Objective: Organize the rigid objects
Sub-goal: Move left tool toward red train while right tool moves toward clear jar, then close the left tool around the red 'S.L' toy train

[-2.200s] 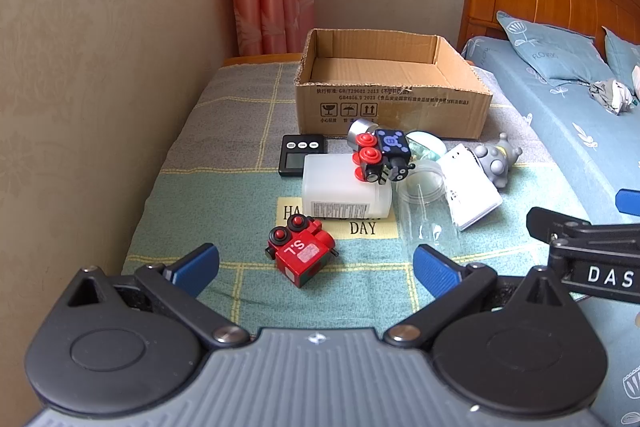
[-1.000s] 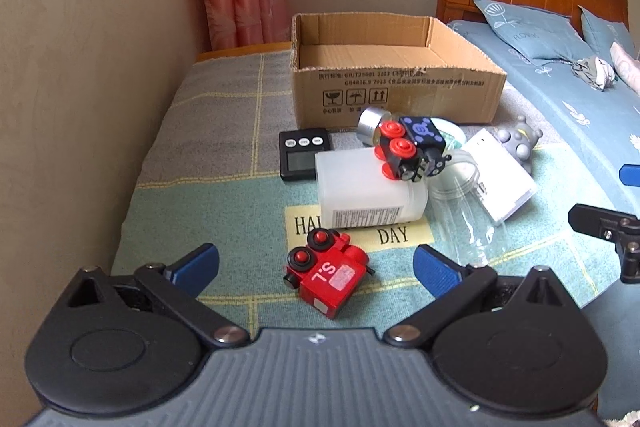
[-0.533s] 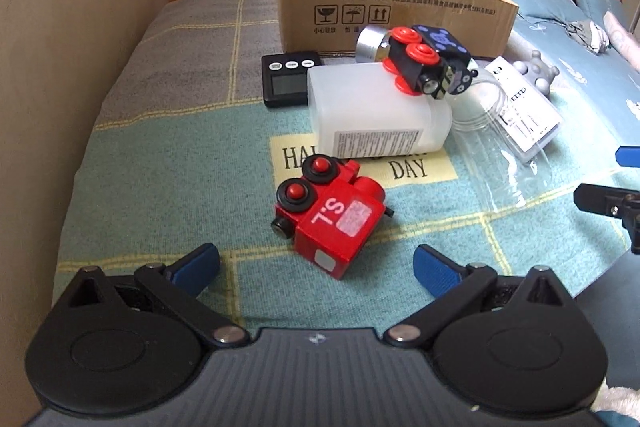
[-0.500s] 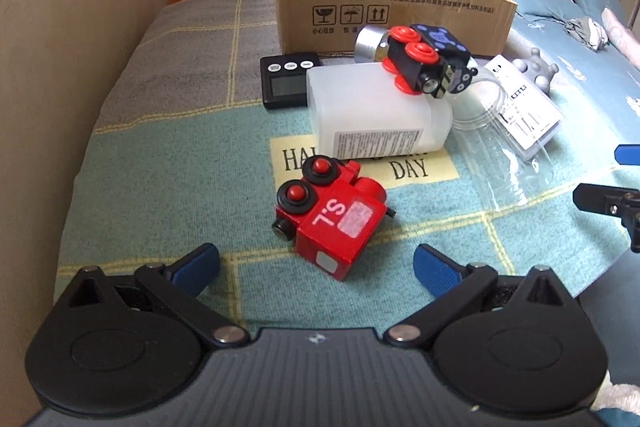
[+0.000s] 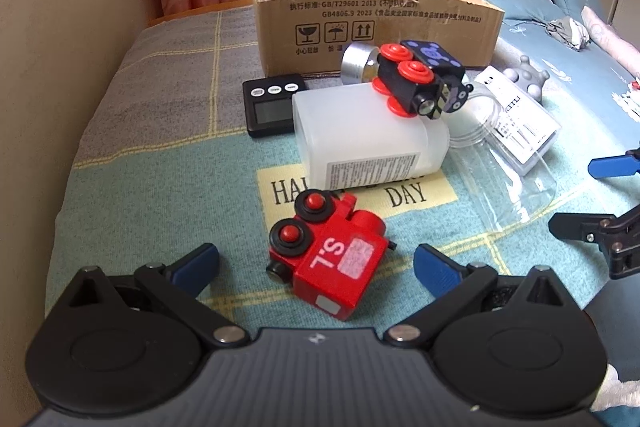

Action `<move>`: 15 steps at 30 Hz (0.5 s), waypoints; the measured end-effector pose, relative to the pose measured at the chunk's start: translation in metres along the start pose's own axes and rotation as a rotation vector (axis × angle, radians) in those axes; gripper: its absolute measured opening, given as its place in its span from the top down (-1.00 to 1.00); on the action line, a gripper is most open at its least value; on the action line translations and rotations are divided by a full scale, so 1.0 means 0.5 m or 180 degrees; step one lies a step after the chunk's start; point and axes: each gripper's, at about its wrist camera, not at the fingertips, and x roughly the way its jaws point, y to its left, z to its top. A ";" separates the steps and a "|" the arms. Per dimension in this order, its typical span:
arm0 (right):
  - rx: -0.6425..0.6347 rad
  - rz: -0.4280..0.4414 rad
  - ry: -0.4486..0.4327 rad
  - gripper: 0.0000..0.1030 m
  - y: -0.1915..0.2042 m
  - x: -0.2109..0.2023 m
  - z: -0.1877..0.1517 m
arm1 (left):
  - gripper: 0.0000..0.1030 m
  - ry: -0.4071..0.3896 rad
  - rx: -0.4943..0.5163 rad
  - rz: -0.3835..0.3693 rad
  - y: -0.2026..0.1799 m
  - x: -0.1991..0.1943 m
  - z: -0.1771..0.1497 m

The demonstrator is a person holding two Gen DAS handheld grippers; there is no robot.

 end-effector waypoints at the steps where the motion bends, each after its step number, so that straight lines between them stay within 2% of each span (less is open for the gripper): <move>1: -0.0005 0.0003 -0.0011 -1.00 0.000 0.001 0.001 | -0.99 0.0011 0.0022 -0.0020 -0.002 0.003 0.004; 5: -0.0007 0.0004 -0.0041 -1.00 0.000 0.003 0.002 | -0.98 0.0067 0.0188 -0.0169 -0.012 0.007 0.013; 9: -0.0012 0.0007 -0.0054 -1.00 0.000 0.003 0.001 | -0.98 0.0103 0.0445 -0.0436 -0.028 -0.003 0.006; 15: -0.0028 0.0018 -0.0071 -1.00 -0.002 0.003 -0.001 | -0.94 0.0118 0.0411 -0.0807 -0.028 -0.022 -0.001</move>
